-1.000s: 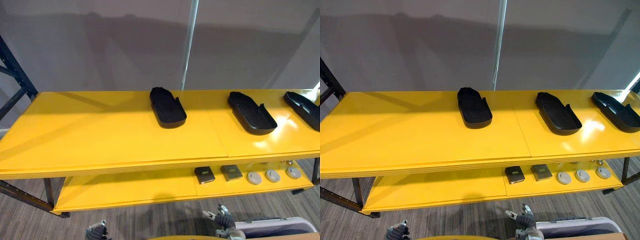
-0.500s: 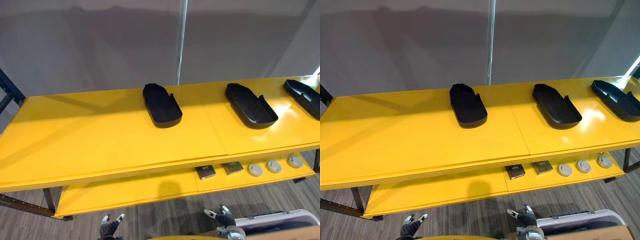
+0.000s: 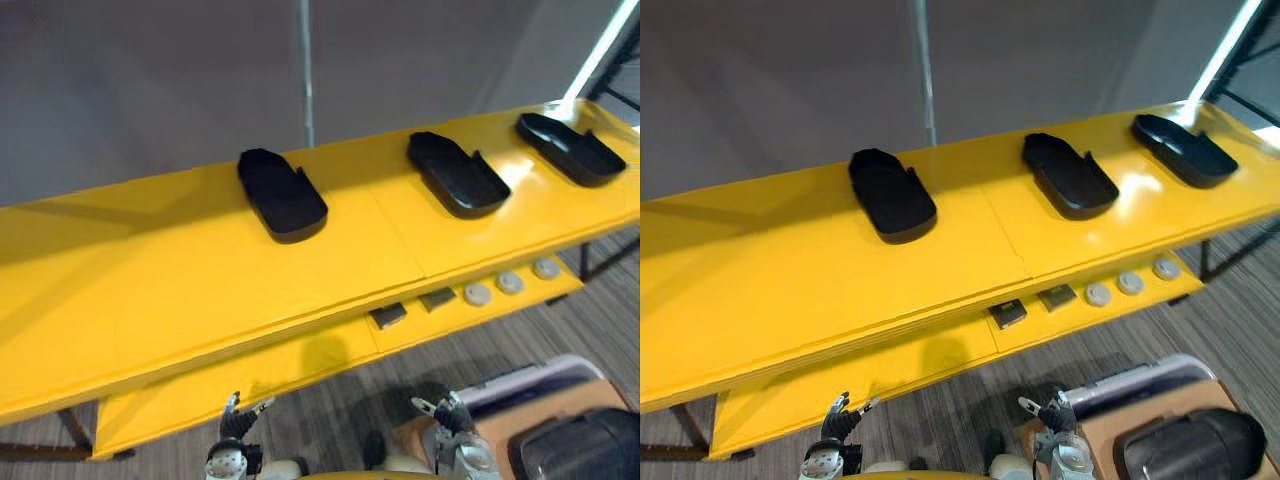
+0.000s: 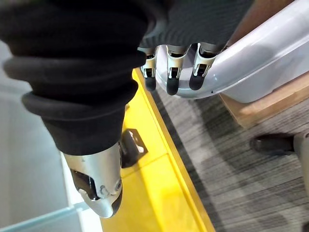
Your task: Walk over and take plastic housings, then place them on the shelf
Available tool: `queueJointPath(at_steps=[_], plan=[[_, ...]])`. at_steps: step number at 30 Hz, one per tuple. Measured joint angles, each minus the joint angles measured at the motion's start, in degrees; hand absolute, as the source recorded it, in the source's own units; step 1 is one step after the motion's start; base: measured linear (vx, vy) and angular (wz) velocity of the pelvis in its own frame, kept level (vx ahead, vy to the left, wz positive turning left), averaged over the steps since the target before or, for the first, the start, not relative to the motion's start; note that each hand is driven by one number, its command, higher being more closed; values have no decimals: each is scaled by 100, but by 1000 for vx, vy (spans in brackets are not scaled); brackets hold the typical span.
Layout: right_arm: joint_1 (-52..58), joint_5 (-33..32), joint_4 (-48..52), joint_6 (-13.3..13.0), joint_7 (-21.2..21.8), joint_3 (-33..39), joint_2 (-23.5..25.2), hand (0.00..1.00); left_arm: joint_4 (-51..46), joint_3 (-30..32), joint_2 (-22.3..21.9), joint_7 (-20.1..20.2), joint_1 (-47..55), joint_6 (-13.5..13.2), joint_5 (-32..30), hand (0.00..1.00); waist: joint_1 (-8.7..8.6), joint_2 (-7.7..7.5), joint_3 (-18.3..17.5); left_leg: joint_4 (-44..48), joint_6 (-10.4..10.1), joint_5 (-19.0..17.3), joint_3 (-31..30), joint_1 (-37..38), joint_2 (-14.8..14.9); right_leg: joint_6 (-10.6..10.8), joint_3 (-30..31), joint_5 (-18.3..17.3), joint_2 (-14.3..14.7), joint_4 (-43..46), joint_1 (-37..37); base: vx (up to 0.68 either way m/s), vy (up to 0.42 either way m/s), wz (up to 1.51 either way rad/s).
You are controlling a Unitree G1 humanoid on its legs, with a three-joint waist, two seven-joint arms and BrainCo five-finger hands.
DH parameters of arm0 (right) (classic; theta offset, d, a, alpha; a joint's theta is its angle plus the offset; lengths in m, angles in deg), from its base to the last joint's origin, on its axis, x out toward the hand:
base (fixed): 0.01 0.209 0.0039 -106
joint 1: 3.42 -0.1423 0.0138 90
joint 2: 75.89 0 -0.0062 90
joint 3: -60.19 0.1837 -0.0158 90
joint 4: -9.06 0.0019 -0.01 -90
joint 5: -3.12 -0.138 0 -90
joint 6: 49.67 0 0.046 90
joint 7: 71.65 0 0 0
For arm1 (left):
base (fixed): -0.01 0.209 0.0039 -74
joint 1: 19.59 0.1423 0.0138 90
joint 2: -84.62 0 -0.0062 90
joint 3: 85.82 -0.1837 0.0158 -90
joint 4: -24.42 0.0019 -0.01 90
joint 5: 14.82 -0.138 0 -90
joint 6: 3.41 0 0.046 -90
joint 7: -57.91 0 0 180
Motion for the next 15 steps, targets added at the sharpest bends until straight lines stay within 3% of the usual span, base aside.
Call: queueJointPath(at_steps=[1,3,5,6,7,8,11,12,13,14,15], plan=[[-27,9,222,-6,-10,-5,30,0,-131,1,-22,-31,34,-8,-3,0,-1,0,30,262,101,-176,380,-112,28,58,389,101,73,59,-211,-134,126,-140],[-129,22,445,-1,-30,-13,91,0,-261,-2,-20,-90,19,-21,-6,0,72,-42,101,508,249,-335,1068,-259,153,109,606,105,72,-76,-456,-211,146,-180],[-182,61,477,6,-99,-72,120,0,-276,11,-75,-95,-86,-37,-49,0,111,-69,219,394,433,-304,1976,-191,285,11,-647,-59,-286,552,-836,-235,172,-183],[-183,62,473,8,-103,-91,117,0,-274,12,-71,-95,-88,-36,-50,0,109,-77,221,361,449,-294,2072,-163,298,-33,-812,-101,-327,732,-869,-152,151,-146],[-183,70,418,7,-109,-156,104,0,-261,17,-61,-93,-70,-35,-50,0,98,33,277,269,470,-269,2392,-50,387,-171,-1345,-429,-438,1378,-856,-106,102,-133],[-175,73,357,5,-111,-184,107,0,-247,18,-42,-93,-55,-35,-47,0,97,19,266,195,463,-225,2682,73,460,-176,-1597,-742,-510,1882,-709,-135,111,-136],[-353,90,-128,0,-108,-357,-24,0,-209,77,32,-87,-66,-34,-41,0,121,9,251,144,416,-144,3373,100,626,-227,-2396,-1361,-814,2318,-97,-143,-2,-121],[-437,99,-257,1,-107,-398,-58,0,-190,93,48,-88,-56,-34,-40,0,166,20,253,141,387,-115,3517,92,667,-249,-2662,-1400,-905,2246,51,-100,-78,-133],[-542,127,-372,7,-106,-409,-89,0,-112,136,76,-83,-65,-34,-39,0,246,5,242,145,341,-67,3712,71,723,-224,-3069,-1425,-1029,1983,292,-126,-208,-147],[-735,217,-501,10,-120,-425,-108,0,12,235,138,-78,-43,-27,-36,0,278,-153,152,234,292,3,3771,-77,705,-181,-3659,-1279,-1221,1281,590,-83,-241,-152],[-845,236,-549,8,-121,-464,-144,0,116,246,172,-77,-62,0,-31,0,255,-149,169,420,286,3,3739,-217,796,332,-3677,-1161,-1199,915,614,-71,-288,-116]])
